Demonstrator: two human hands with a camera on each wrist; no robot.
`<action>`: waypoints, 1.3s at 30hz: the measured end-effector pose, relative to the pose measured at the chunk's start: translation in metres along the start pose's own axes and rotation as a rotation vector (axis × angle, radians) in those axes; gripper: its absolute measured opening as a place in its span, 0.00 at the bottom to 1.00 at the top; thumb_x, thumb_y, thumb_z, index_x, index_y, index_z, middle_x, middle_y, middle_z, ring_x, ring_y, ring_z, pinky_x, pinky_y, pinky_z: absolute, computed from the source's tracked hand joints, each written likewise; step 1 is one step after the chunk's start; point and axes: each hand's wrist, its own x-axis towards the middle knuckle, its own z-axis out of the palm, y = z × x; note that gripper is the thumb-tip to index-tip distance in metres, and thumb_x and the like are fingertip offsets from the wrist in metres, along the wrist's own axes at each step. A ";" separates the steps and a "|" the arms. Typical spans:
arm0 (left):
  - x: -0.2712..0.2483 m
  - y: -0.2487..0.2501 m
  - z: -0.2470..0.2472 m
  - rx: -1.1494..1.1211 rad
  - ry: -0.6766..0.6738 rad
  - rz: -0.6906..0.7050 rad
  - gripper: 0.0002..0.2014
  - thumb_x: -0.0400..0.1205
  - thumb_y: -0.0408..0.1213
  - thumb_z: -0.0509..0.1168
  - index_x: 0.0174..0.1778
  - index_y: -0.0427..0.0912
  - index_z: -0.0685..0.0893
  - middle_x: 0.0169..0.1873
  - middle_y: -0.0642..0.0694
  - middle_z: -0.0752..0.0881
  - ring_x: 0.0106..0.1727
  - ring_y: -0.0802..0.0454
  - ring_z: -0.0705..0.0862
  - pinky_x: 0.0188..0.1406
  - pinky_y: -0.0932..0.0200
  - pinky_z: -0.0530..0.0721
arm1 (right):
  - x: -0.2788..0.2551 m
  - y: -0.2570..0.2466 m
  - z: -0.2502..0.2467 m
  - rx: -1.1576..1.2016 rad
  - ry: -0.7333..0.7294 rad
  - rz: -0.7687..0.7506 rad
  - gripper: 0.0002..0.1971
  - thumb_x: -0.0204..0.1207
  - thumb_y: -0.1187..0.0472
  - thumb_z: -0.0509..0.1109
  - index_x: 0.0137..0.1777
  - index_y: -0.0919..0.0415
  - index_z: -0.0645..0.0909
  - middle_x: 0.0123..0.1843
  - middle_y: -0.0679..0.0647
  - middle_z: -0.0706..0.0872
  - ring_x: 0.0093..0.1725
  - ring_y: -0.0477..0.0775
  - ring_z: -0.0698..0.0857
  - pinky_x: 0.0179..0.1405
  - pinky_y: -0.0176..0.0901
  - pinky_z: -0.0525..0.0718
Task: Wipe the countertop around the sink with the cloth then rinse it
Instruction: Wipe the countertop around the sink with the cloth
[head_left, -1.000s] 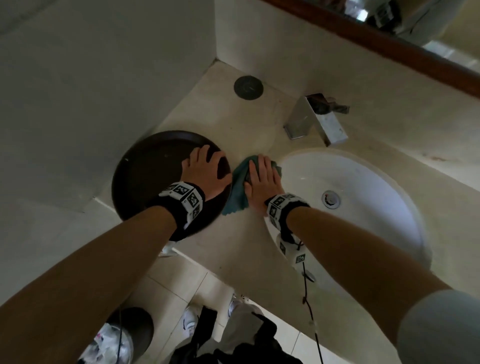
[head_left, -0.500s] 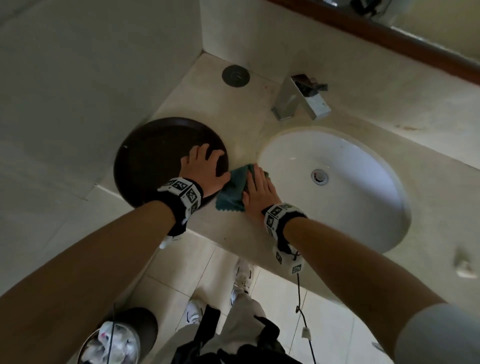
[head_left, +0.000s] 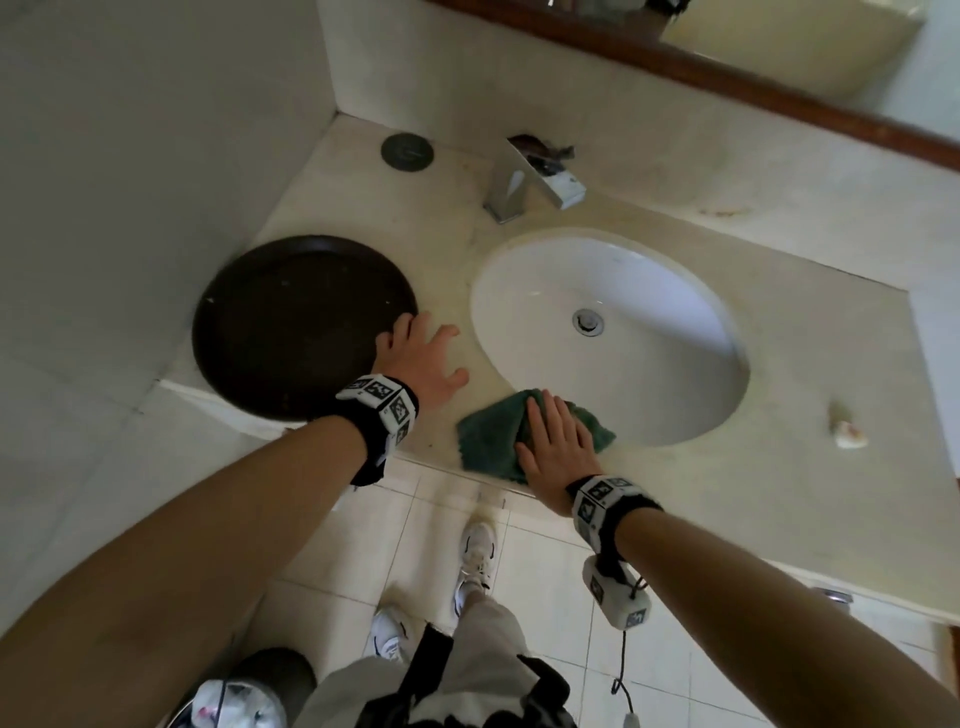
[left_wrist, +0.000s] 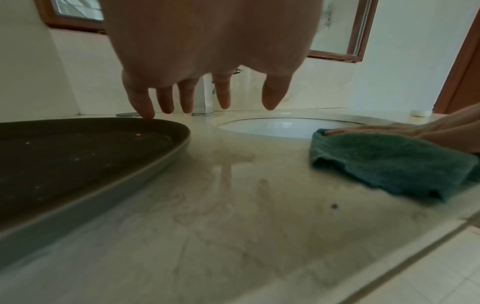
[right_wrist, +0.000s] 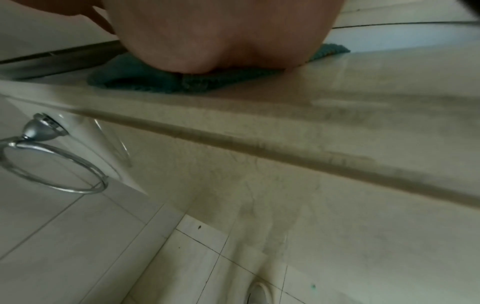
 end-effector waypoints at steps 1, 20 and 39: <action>0.002 -0.002 -0.002 -0.001 0.010 -0.005 0.31 0.78 0.59 0.59 0.77 0.55 0.64 0.80 0.42 0.59 0.81 0.38 0.54 0.76 0.37 0.57 | 0.003 -0.002 -0.001 0.002 0.000 -0.002 0.33 0.85 0.43 0.40 0.84 0.57 0.34 0.86 0.56 0.35 0.85 0.56 0.39 0.83 0.52 0.41; 0.068 -0.050 -0.035 -0.049 0.015 -0.281 0.31 0.80 0.59 0.59 0.78 0.54 0.61 0.83 0.41 0.52 0.83 0.37 0.48 0.78 0.36 0.53 | 0.196 -0.032 -0.080 -0.038 -0.002 -0.197 0.31 0.87 0.49 0.41 0.85 0.60 0.38 0.86 0.62 0.38 0.85 0.59 0.44 0.83 0.51 0.49; 0.022 -0.037 -0.026 -0.046 0.040 -0.146 0.32 0.78 0.59 0.60 0.77 0.54 0.63 0.82 0.40 0.54 0.83 0.37 0.50 0.78 0.36 0.54 | 0.098 -0.041 -0.044 0.072 -0.018 -0.177 0.32 0.87 0.53 0.47 0.84 0.64 0.37 0.86 0.60 0.38 0.85 0.57 0.43 0.84 0.47 0.45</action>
